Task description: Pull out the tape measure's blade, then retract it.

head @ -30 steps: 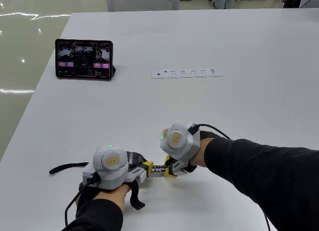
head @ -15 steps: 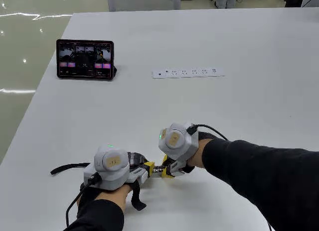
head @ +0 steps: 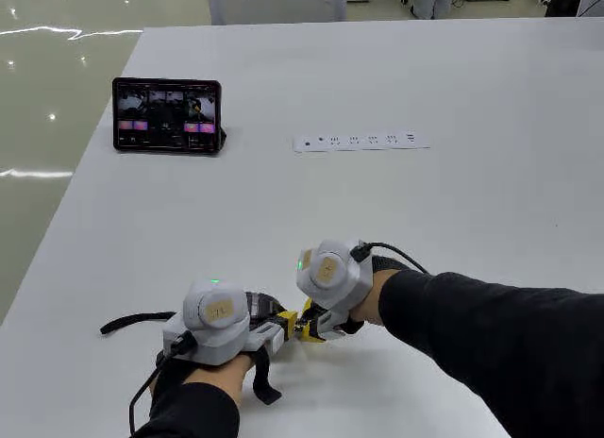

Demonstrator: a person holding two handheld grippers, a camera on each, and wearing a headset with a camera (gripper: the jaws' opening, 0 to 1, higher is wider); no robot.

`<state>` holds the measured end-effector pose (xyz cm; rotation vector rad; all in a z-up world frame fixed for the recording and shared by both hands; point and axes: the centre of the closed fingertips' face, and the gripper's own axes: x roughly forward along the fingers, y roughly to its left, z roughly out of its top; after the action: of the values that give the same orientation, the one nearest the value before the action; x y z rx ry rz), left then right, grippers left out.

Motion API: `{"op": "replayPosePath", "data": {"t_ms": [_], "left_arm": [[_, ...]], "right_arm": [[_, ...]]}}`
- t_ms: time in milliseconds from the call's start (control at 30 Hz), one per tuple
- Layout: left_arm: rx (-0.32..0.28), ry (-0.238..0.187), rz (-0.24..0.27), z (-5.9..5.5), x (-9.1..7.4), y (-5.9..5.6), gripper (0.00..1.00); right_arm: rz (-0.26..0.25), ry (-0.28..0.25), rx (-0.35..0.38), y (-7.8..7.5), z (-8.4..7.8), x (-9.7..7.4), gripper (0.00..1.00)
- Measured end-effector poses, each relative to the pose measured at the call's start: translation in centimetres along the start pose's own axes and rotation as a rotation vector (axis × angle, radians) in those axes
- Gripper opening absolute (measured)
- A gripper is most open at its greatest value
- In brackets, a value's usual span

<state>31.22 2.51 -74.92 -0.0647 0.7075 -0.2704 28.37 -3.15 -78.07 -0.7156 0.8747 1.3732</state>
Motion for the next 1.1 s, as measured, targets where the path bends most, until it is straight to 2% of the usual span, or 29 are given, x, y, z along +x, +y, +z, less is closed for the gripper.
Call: {"op": "replayPosePath", "data": {"t_ms": [467, 1100], "left_arm": [[-0.002, 0.0, 0.0, 0.03, 0.01, -0.01, 0.62], [0.002, 0.001, 0.003, 0.05, 0.1, -0.04, 0.63]], "right_arm": [[-0.003, -0.019, -0.009, 0.07, 0.98, 0.57, 0.1], [-0.015, -0.027, -0.01, 0.09, 1.02, 0.6, 0.12]]}}
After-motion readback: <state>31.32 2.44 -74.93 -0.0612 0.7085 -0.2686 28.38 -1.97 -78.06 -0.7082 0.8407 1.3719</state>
